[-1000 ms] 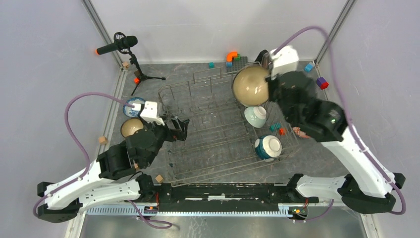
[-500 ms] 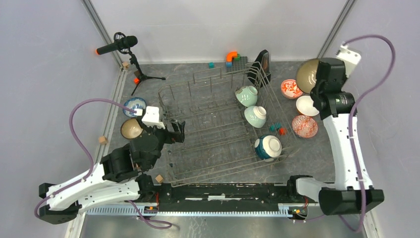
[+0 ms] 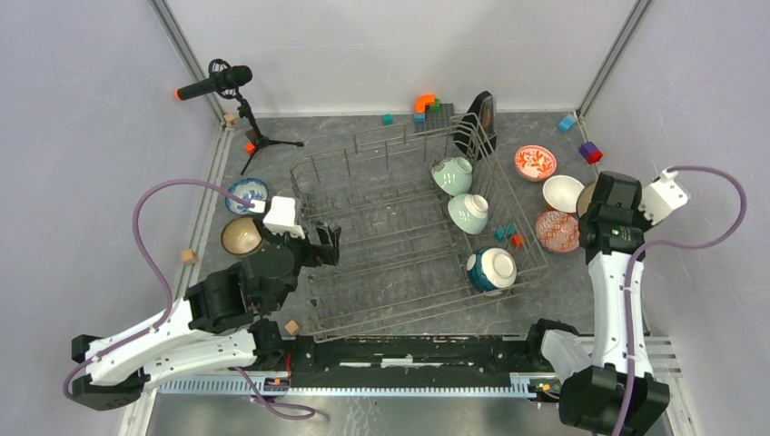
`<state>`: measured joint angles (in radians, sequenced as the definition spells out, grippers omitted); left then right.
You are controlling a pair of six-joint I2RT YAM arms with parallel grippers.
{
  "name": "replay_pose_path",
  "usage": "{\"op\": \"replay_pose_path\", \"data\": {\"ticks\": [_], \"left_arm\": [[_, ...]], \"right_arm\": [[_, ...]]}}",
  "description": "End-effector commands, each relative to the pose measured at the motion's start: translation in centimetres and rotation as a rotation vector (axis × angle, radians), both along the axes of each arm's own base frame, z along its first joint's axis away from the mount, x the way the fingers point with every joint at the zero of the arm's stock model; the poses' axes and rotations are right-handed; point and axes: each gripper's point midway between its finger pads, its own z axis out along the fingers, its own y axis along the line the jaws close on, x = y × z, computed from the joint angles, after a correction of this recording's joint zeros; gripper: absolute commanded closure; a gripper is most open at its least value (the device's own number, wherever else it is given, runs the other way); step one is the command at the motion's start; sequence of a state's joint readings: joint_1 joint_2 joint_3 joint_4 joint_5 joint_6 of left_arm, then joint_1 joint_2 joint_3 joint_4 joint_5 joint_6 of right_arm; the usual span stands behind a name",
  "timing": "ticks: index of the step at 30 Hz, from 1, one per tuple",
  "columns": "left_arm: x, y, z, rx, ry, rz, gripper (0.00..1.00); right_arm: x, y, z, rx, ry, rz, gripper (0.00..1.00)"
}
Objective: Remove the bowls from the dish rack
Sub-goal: Place the bowl at the center of the board.
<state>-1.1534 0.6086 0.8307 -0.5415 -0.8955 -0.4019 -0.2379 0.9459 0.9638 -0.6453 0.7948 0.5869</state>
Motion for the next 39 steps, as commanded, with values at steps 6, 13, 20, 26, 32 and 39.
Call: {"op": "replay_pose_path", "data": {"ticks": [6,13,20,26,32,39], "left_arm": [[-0.1,-0.7,0.3,-0.065,0.025,-0.001,0.00],[-0.1,-0.7,0.0,-0.062,0.035,0.011,0.00],[0.0,-0.7,-0.3,-0.055,0.041,0.024,0.00],[0.1,-0.8,-0.5,-0.049,0.050,0.029,0.00],[0.1,-0.9,-0.7,-0.044,0.056,0.028,0.00],[0.1,-1.0,-0.9,-0.038,0.061,0.027,0.00]], "right_arm": [[-2.8,-1.4,-6.6,0.088,-0.088,-0.167,1.00],[-5.1,-1.1,-10.6,0.156,-0.048,-0.234,1.00],[-6.1,-0.6,-13.0,0.185,-0.011,-0.240,1.00],[-6.2,-0.4,-13.9,0.203,0.006,-0.229,1.00],[-6.6,-0.2,-15.0,0.212,0.043,-0.214,0.89],[-7.0,0.1,-15.8,0.212,0.064,-0.198,0.81]]}}
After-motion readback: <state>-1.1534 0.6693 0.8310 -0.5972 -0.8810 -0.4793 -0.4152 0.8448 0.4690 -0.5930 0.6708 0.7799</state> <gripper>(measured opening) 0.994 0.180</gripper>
